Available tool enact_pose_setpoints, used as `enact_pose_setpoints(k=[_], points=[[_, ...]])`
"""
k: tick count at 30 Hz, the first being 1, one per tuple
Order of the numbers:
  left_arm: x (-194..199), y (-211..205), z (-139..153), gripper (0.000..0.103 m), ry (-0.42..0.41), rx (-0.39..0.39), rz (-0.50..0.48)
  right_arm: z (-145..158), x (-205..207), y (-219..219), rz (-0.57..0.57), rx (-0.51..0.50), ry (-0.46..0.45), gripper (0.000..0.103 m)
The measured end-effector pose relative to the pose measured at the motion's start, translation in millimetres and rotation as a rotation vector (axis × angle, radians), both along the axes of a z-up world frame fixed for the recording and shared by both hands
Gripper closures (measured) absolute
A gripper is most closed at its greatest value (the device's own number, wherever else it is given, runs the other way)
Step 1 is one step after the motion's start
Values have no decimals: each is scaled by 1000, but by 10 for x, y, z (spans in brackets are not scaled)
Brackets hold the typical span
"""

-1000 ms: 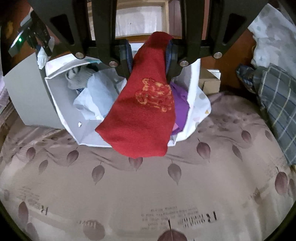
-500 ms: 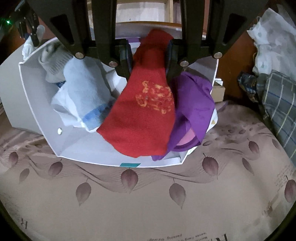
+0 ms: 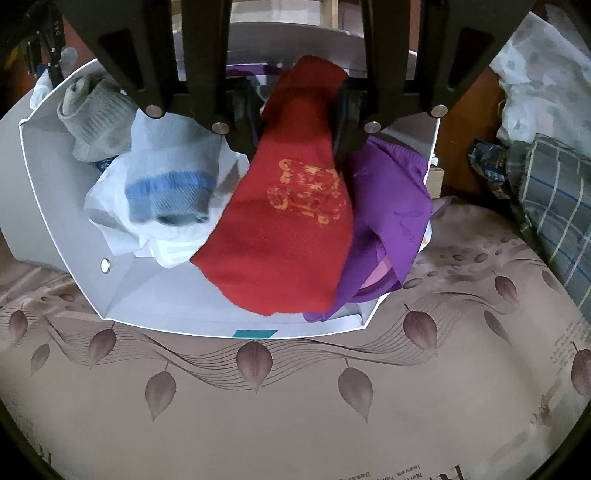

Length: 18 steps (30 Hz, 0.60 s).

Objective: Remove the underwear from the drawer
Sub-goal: 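Lower the red sock into the box and open the left tool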

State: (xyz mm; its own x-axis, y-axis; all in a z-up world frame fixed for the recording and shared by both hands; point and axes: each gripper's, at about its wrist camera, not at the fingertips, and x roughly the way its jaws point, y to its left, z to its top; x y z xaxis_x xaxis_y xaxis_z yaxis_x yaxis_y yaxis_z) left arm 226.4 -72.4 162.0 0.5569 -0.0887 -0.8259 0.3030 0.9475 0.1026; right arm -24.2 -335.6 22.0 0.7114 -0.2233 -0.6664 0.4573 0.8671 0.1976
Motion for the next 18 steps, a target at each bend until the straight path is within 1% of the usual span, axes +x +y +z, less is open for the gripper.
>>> enact_pose_setpoints(k=[4,7,9,12,13,15,18], points=[[-17,0,11,68,-13,17,7,2,0,-2,0,1,0,67],[-42,-6,18,62,-24,27,-2,3,1,-3,1,1,0,67],[-62,1,31,48,-35,28,1,2,3,-2,1,3,-2,67],[-115,5,83,37,-68,25,-7,0,18,10,2,-4,1,67],[-146,4,112,36,-86,26,-13,-1,13,12,3,-7,1,67],[-197,4,166,29,-111,28,-18,-1,15,14,5,-8,1,67],[-308,19,256,26,-148,29,-33,2,16,10,5,-6,0,67]])
